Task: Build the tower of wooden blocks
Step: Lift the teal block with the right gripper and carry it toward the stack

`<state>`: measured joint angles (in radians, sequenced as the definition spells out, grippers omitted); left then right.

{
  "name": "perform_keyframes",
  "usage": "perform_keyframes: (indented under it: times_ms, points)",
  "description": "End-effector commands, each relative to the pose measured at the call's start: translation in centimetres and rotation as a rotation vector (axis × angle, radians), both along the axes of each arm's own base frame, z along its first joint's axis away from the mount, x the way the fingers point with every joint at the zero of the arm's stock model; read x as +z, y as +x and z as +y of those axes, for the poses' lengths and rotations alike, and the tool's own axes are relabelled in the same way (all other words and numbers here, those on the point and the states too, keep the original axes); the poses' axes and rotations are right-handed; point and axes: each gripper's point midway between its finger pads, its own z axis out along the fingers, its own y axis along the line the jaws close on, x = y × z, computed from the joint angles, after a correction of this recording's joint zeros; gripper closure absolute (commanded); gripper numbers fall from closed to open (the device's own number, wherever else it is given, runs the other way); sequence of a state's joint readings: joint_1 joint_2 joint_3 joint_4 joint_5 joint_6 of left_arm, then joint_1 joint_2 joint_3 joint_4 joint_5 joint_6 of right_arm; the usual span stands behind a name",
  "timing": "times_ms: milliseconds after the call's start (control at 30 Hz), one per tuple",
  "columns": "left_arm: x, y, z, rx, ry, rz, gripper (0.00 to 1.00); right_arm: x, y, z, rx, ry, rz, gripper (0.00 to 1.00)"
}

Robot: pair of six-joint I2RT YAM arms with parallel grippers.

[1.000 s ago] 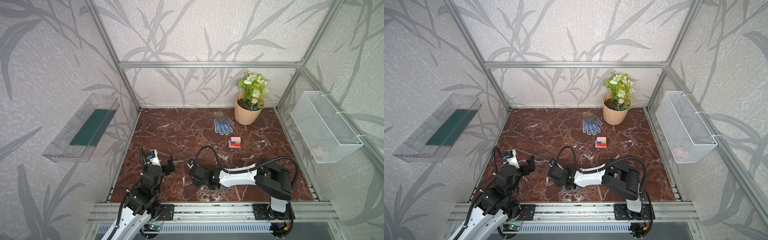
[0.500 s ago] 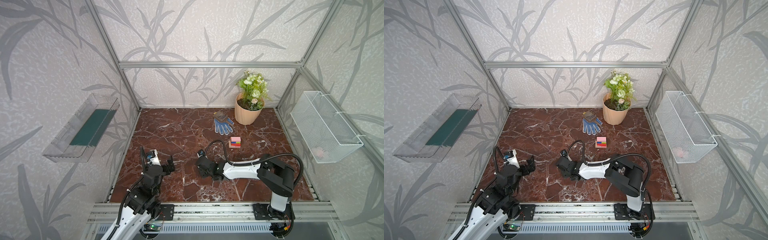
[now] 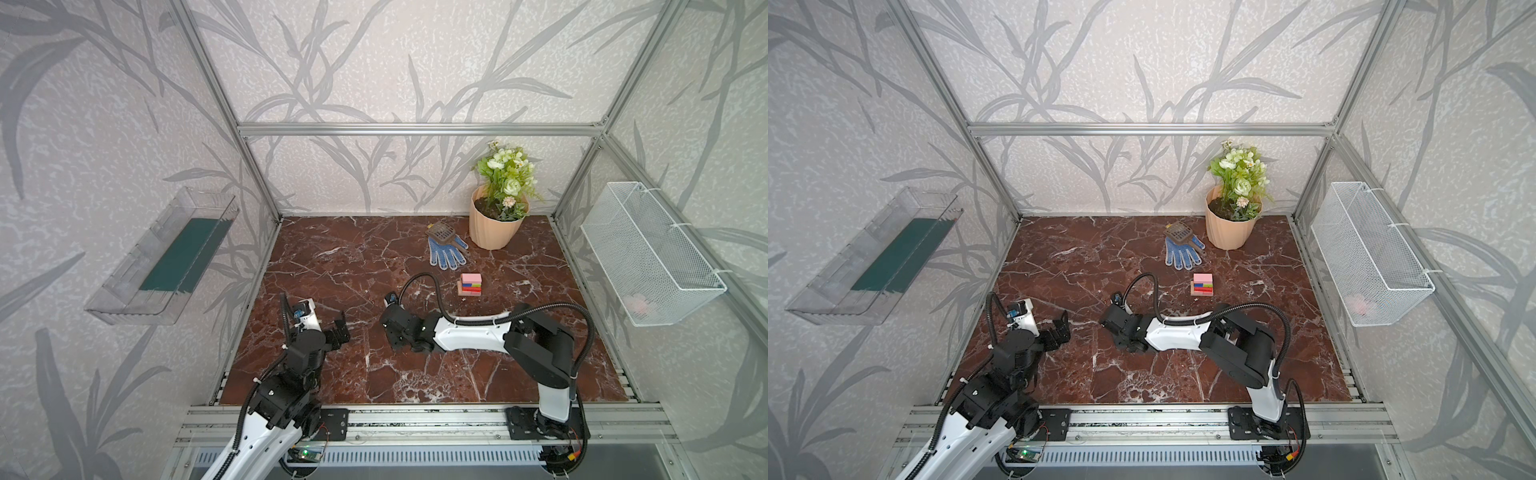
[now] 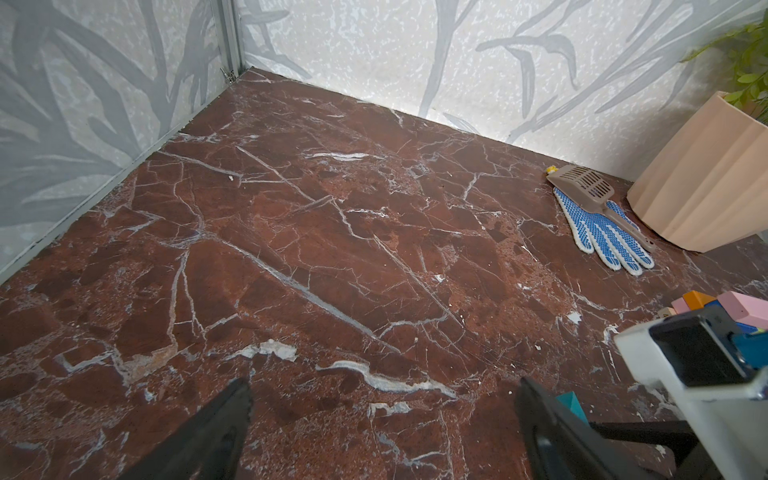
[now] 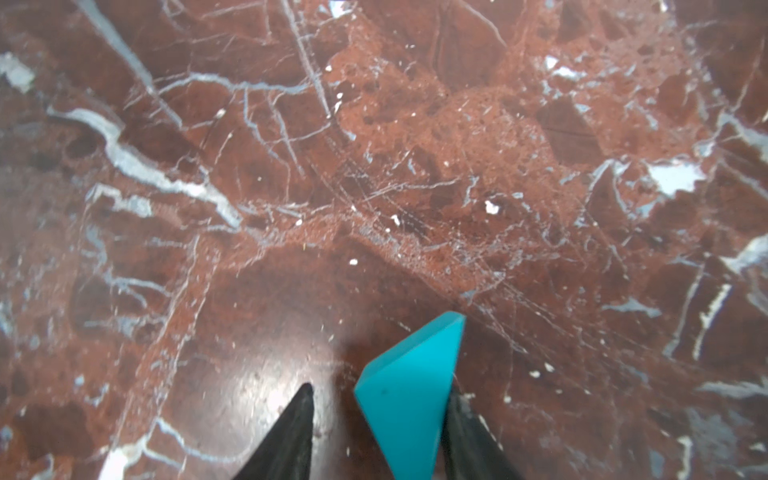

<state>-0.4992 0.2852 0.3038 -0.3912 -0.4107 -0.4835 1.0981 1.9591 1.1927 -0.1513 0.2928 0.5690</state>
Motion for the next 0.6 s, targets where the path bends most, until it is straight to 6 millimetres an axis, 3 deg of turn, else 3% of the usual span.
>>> perform_keyframes:
  times_ms: [0,267,567]
  points:
    - [0.7,-0.1,0.4,0.023,-0.009,-0.01,0.01,-0.8,0.2,-0.9,-0.022,-0.064,0.011,0.61]
    - [0.7,-0.1,0.3,0.021,-0.01,-0.011,0.01,-0.6,0.3,-0.9,-0.021,-0.077,0.007,0.74]
    - [0.8,-0.1,0.3,0.021,-0.01,-0.012,0.01,1.8,0.8,-1.5,-0.023,-0.039,-0.035,0.79]
